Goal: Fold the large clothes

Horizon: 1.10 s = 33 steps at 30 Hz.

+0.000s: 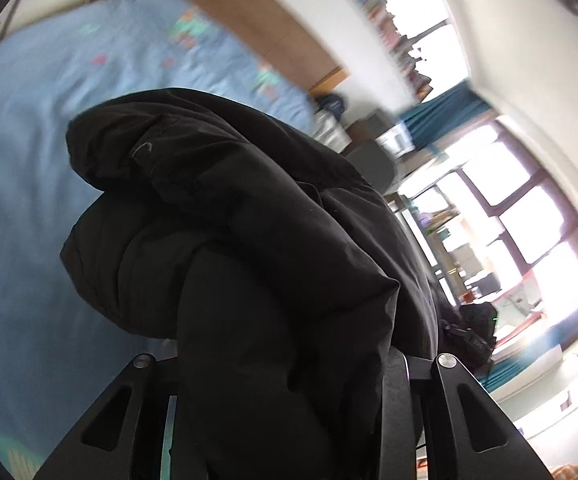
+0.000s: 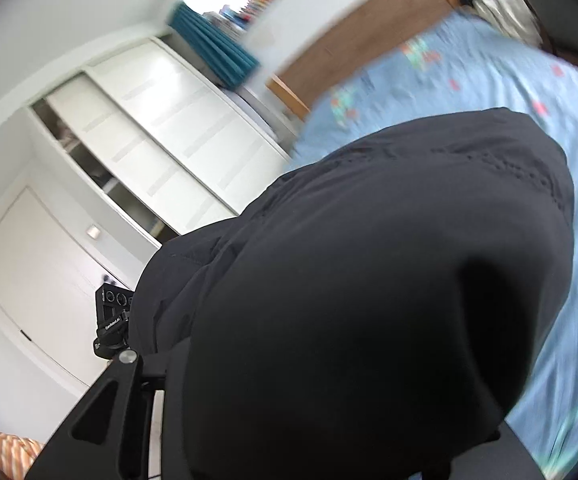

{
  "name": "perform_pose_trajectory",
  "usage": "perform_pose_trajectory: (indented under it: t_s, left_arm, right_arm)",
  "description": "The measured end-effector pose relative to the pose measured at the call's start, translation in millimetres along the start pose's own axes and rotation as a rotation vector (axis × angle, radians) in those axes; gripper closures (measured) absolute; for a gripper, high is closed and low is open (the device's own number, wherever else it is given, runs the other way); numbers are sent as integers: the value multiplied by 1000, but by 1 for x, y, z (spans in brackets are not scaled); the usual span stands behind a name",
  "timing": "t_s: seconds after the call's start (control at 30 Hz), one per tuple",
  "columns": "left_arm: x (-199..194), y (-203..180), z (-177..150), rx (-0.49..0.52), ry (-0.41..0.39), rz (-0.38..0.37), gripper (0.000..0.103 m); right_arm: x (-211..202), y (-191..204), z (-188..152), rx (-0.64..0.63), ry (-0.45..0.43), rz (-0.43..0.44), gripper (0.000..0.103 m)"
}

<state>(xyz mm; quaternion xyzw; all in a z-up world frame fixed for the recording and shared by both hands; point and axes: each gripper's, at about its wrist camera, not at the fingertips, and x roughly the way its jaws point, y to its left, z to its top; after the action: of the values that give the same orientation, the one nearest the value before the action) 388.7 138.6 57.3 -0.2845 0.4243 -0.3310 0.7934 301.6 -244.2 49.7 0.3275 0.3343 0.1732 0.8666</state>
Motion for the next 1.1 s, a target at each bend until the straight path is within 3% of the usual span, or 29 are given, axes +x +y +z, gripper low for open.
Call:
perform_pose_trajectory:
  t_s: [0.13,0.23,0.3,0.37,0.53,0.63,0.77,0.9,1.1]
  left_arm:
    - [6,49,-40,-110,88,109,70]
    - [-8,86,-58,-220,93,141,56]
    - [-22,105,-62,-285,86,177,46]
    - [-36,121,-63,-322,74,188,44]
    - [-73,139,-65,-372,-1,260,42]
    - [-93,133,-74,-347,-20,319,42]
    - [-109,107,-72,-265,-65,467,42]
    - [-128,80,-73,-174,-116,523,37]
    - [-155,5,-108,-3,-265,570,24]
  right_arm:
    - [6,-45,-52,86,87,-115,69]
    - [-7,-78,-72,174,105,-188,55]
    - [-17,-98,-81,230,116,-222,37]
    - [-31,-111,-89,273,113,-226,30]
    - [-71,-120,-105,318,48,-251,28]
    - [-88,-116,-107,301,43,-339,27]
    - [-125,-107,-97,305,-33,-473,27]
    - [-149,-88,-97,247,-62,-539,27]
    - [-156,-16,-118,75,-65,-603,27]
